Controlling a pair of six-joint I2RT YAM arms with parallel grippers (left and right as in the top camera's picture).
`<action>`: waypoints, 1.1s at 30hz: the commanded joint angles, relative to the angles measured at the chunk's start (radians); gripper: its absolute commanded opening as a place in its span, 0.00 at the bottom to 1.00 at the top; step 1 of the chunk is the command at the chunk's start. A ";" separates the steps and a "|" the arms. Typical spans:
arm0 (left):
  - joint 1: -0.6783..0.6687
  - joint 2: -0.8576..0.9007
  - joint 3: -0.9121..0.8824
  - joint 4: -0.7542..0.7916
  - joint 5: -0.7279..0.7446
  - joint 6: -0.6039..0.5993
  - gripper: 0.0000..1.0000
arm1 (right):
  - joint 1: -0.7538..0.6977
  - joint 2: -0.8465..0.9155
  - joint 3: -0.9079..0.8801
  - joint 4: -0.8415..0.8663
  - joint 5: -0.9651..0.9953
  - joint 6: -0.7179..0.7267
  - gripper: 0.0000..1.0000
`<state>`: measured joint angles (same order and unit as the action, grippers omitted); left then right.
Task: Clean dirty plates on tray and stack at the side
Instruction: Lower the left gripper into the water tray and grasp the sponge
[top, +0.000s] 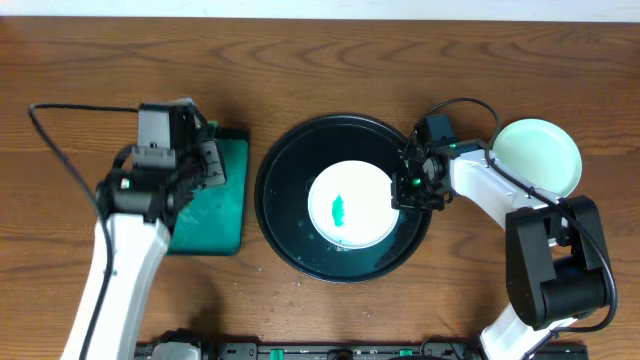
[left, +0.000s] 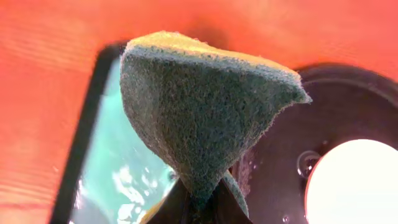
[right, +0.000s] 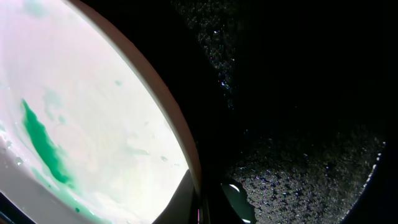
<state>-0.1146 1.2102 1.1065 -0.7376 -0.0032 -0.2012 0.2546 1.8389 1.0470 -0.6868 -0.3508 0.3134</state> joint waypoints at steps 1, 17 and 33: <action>-0.051 -0.082 0.004 0.028 -0.167 0.061 0.07 | 0.004 0.007 -0.016 -0.002 0.002 -0.008 0.01; -0.096 -0.120 0.004 0.049 -0.272 0.096 0.07 | 0.004 0.007 -0.016 -0.002 0.002 -0.008 0.01; -0.013 0.214 0.004 -0.033 -0.024 -0.065 0.08 | 0.005 0.007 -0.016 -0.002 -0.024 -0.015 0.01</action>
<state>-0.1474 1.3682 1.1061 -0.7563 -0.1787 -0.2153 0.2543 1.8389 1.0470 -0.6868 -0.3546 0.3099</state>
